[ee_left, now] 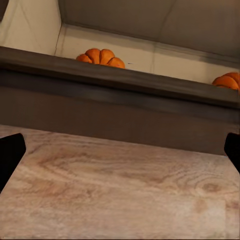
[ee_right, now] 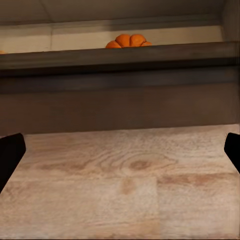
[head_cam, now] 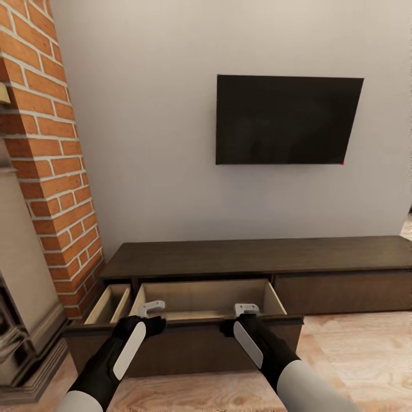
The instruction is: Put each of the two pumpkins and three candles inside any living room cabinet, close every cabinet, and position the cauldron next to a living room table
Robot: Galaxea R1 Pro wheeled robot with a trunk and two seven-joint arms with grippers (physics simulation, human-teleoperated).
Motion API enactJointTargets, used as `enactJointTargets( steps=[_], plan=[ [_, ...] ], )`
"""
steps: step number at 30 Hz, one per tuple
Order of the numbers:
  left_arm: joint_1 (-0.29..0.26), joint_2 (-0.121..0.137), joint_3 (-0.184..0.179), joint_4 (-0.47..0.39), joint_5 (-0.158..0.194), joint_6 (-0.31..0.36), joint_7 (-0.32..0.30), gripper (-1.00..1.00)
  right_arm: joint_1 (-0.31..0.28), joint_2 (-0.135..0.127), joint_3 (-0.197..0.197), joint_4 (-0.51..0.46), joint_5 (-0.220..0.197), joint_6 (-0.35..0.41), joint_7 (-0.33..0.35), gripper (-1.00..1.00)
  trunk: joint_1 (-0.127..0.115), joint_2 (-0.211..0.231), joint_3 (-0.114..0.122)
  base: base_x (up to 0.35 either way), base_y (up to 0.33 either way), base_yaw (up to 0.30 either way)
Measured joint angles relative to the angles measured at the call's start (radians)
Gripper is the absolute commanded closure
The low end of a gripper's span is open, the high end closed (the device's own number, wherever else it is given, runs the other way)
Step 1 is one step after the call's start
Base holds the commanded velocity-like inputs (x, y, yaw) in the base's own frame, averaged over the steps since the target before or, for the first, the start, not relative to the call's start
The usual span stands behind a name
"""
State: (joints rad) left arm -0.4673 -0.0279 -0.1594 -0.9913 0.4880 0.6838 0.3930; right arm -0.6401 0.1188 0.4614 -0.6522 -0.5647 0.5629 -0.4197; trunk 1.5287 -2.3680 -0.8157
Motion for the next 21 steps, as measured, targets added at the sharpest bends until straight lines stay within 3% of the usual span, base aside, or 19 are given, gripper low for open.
enactJointTargets(
  steps=[6,21],
  plan=[
    [0.0,0.0,0.0,0.0,0.0,0.0,0.001,-1.0,0.0,0.0,0.0,0.0,0.0,0.0,0.0,-1.0,0.007,-0.014,-0.006,-0.192,0.0,0.0],
    [0.0,0.0,0.003,0.0,0.0,-0.006,0.002,-1.0,0.0,0.0,-0.001,0.0,-0.001,0.0,0.008,-1.0,0.065,-0.119,-0.053,-0.011,0.0,0.0]
  ],
)
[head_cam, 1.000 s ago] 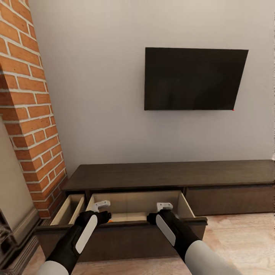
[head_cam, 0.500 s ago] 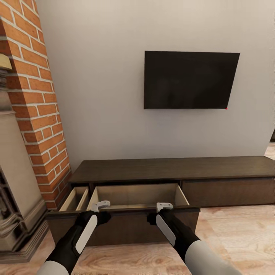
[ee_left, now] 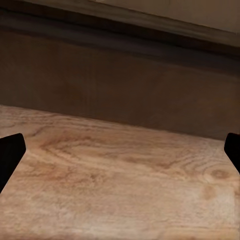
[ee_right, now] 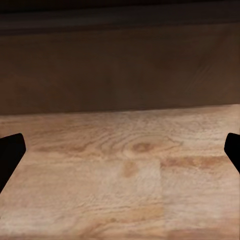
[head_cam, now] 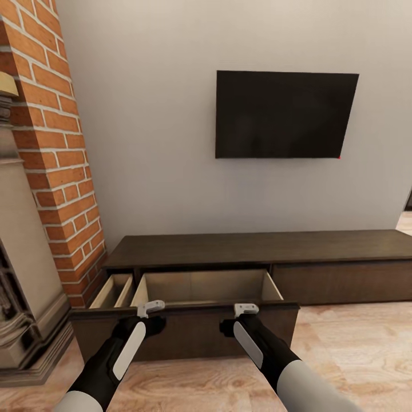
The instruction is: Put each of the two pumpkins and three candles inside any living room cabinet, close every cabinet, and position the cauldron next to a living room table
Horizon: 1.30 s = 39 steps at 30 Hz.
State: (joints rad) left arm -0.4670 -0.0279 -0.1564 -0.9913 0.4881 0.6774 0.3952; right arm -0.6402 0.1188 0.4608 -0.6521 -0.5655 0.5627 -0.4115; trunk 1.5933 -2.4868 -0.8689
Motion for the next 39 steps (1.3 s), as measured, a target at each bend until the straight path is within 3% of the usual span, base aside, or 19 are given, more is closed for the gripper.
enactJointTargets(
  steps=[14,24,29,39],
  plan=[
    [0.001,0.002,-0.002,0.015,-0.009,-0.027,0.002,-1.0,0.001,0.0,0.003,0.002,0.004,-0.013,0.001,-1.0,0.012,-0.015,-0.053,0.0,0.0,0.0],
    [0.001,0.002,-0.014,0.087,-0.012,-0.149,0.001,-1.0,0.001,-0.003,0.011,0.009,0.007,-0.123,0.002,-1.0,0.017,-0.018,-0.092,0.0,0.0,0.0],
    [0.001,0.001,-0.016,0.091,-0.012,-0.168,0.002,-1.0,0.001,-0.003,0.011,0.014,0.004,-0.189,0.002,-1.0,0.019,-0.019,-0.111,0.0,0.0,0.0],
    [0.001,0.003,-0.02,0.091,-0.014,-0.213,0.002,-1.0,0.001,-0.004,0.011,0.016,0.003,-0.247,0.0,-1.0,0.023,-0.021,-0.146,0.0,0.0,0.0]
  ],
)
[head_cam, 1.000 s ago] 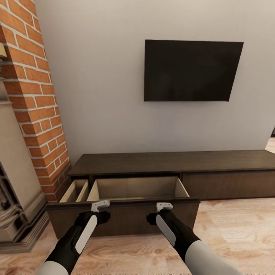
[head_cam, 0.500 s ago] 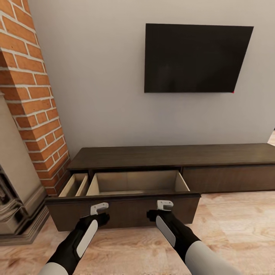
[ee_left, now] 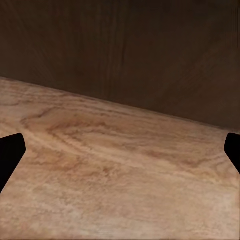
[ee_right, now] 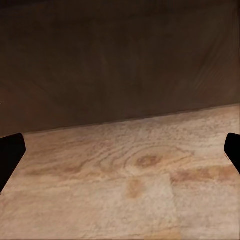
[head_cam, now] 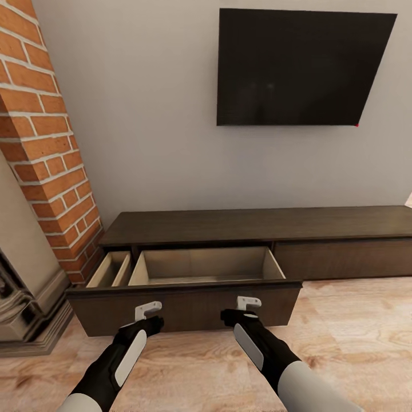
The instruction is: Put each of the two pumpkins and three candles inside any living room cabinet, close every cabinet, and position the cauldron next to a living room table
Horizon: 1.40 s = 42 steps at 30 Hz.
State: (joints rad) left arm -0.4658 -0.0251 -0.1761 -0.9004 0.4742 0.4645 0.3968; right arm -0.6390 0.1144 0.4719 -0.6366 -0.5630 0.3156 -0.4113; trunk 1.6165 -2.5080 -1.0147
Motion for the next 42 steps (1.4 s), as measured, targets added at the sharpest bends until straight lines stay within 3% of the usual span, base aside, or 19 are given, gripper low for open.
enactJointTargets(
  steps=[10,21,39,42],
  plan=[
    [0.0,0.0,-0.001,0.001,0.001,-0.005,-0.001,-1.0,0.0,0.0,0.003,0.005,-0.003,-0.093,-0.011,-1.0,0.0,0.0,0.0,0.001,0.0,0.0],
    [0.0,-0.001,-0.046,0.052,0.002,-0.017,-0.001,-1.0,0.0,0.0,0.003,0.005,-0.003,-0.097,-0.012,-1.0,0.0,0.0,0.0,0.089,0.023,0.0],
    [0.0,0.0,-0.05,0.045,0.002,-0.044,-0.001,-1.0,0.0,0.0,0.003,0.005,-0.003,-0.096,-0.012,-1.0,0.0,0.0,0.0,0.02,0.004,0.0],
    [0.0,0.0,-0.05,0.045,0.002,-0.044,-0.001,-1.0,0.0,0.0,0.003,0.005,-0.003,-0.095,-0.012,-1.0,0.001,-0.001,-0.012,0.0,0.0,0.0]
  ],
)
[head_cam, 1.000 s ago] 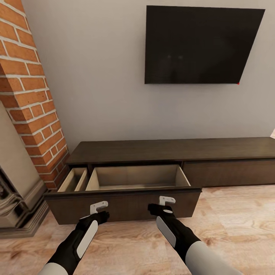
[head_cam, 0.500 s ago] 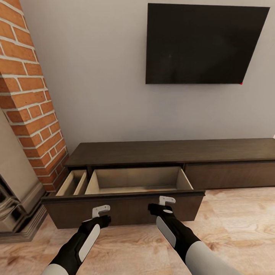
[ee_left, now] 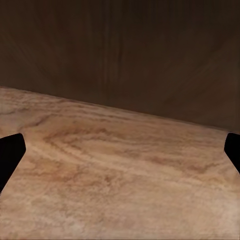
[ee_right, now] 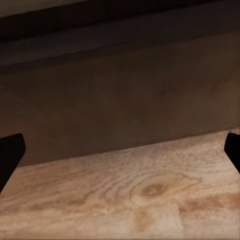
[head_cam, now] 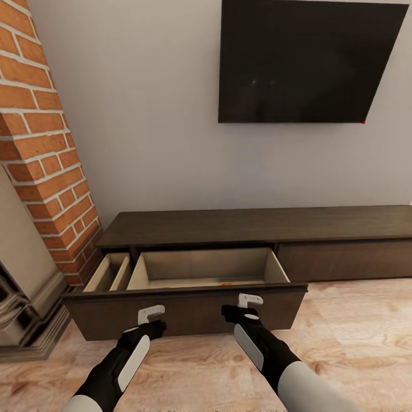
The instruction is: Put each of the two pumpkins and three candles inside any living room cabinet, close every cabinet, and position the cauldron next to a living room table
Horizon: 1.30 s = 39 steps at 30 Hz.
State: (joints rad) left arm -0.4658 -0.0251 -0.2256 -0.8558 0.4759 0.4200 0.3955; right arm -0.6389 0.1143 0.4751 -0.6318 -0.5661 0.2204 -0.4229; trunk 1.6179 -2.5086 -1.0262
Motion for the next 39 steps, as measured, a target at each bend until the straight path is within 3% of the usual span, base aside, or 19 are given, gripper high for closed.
enactJointTargets(
  steps=[12,25,33,37,39],
  plan=[
    [0.0,0.0,0.0,0.001,0.0,0.0,0.0,-1.0,0.0,0.0,0.0,0.0,0.0,0.004,0.002,-1.0,0.005,-0.003,-0.046,0.0,0.0,0.0],
    [0.0,-0.001,0.0,0.008,0.0,-0.002,0.001,-1.0,0.0,0.0,0.0,0.0,0.0,0.005,0.002,-1.0,0.005,-0.003,-0.047,0.0,0.0,0.0],
    [0.0,0.001,-0.003,0.011,-0.001,-0.093,0.001,-1.0,0.0,0.0,0.0,0.0,0.0,0.007,0.002,-1.0,0.005,-0.003,-0.047,0.0,0.0,0.0],
    [0.0,0.0,-0.003,0.021,-0.024,-0.124,-0.003,-1.0,0.0,0.001,0.001,0.0,0.0,0.008,0.002,-1.0,0.005,-0.003,-0.047,0.0,0.0,0.0],
    [0.0,-0.002,-0.007,0.053,-0.039,-0.177,-0.006,-1.0,0.0,0.0,0.001,0.0,0.0,0.008,0.002,-1.0,0.005,-0.003,-0.047,0.0,0.0,0.0]
  ],
)
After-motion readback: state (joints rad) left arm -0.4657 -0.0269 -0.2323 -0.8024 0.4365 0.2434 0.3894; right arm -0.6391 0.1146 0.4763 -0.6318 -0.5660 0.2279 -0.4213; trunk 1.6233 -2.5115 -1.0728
